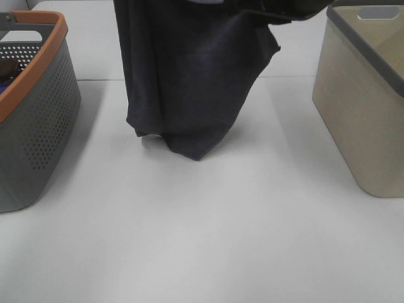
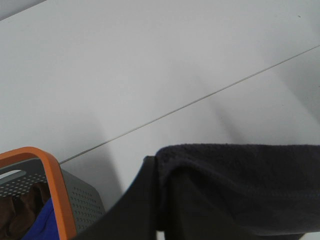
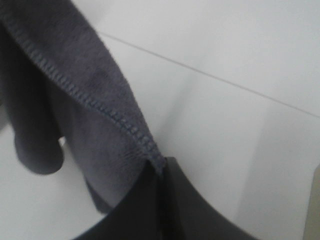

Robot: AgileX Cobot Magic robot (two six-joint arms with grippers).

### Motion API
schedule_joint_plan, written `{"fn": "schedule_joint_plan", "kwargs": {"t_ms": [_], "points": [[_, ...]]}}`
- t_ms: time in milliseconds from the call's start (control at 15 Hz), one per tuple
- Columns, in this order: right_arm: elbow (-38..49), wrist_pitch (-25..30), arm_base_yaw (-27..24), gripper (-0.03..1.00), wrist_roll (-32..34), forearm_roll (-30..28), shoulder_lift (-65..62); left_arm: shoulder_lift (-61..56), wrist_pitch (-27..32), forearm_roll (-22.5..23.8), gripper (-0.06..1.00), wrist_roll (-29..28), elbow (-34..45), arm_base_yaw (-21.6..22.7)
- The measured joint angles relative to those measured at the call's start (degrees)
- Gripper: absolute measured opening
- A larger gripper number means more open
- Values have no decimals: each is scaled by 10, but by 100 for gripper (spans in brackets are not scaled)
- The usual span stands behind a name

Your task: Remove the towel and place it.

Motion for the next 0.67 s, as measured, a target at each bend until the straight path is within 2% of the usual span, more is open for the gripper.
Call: {"fn": "schedule_joint_plan", "kwargs": {"t_ms": [200,400,467,533,667], "points": [[-97,3,-44,0,-10,-21,73,45,-61,44,0,-30,0,9],[-195,-4,-77,0,-15,-64,131,79,-172,54,0,-66,0,48],[-225,-22,-85,0,-15,-78,145,88,-213,54,0,-72,0,62],[-256,-60,-87,0,-15,-112,167,107,-287,54,0,-77,0,79],[-262,-66,-87,0,-15,-144,187,127,-303,54,0,-78,0,84]]}}
